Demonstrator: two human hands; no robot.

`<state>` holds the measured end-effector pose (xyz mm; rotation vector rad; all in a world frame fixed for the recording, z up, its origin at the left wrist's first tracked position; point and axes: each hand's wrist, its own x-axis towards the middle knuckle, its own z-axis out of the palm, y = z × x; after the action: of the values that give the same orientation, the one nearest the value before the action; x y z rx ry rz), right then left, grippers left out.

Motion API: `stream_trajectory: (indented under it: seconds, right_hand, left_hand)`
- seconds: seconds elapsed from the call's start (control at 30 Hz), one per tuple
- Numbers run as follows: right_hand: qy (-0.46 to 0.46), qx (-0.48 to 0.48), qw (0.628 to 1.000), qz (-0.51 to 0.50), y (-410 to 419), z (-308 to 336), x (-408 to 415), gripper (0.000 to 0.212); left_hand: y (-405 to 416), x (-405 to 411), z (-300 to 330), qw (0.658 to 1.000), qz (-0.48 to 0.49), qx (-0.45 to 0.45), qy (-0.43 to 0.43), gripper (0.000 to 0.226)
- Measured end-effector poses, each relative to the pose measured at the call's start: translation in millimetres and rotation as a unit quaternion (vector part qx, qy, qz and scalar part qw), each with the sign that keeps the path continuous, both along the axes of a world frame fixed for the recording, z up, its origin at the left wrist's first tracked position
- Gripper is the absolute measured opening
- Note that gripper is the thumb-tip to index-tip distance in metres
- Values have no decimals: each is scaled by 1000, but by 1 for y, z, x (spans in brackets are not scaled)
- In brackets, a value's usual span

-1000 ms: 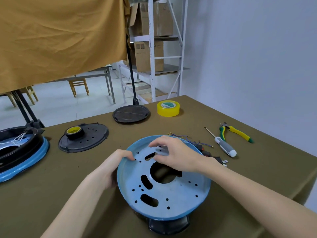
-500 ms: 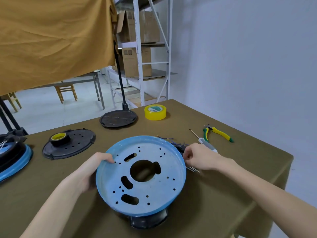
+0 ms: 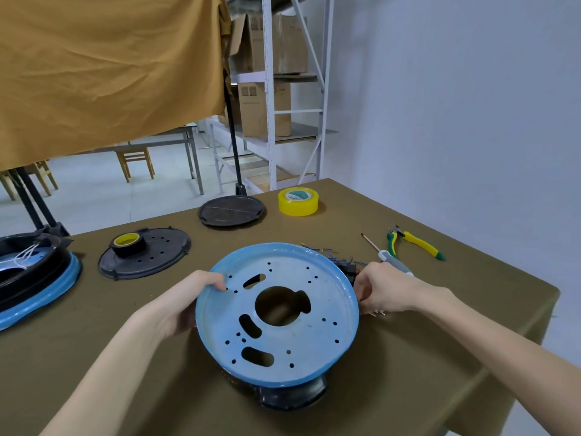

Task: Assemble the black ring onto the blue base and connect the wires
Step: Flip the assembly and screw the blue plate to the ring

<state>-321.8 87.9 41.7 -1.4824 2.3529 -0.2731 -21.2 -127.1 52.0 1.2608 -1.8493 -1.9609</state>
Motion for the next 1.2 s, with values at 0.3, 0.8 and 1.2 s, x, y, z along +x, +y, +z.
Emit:
stream_trajectory:
  seconds: [0.3, 0.8, 1.2]
  right_hand:
    - [18, -70, 997, 7, -2, -1, -2, 20]
    - [-256, -418, 870, 50, -92, 42, 106, 6]
    - [-147, -388, 903, 115, -125, 9, 125, 5]
  left_hand:
    - [1, 0, 0, 1000, 2, -12, -4, 36]
    - [6, -6, 1, 1000, -21, -15, -17, 36]
    - [6, -9, -2, 1000, -17, 21, -5, 42]
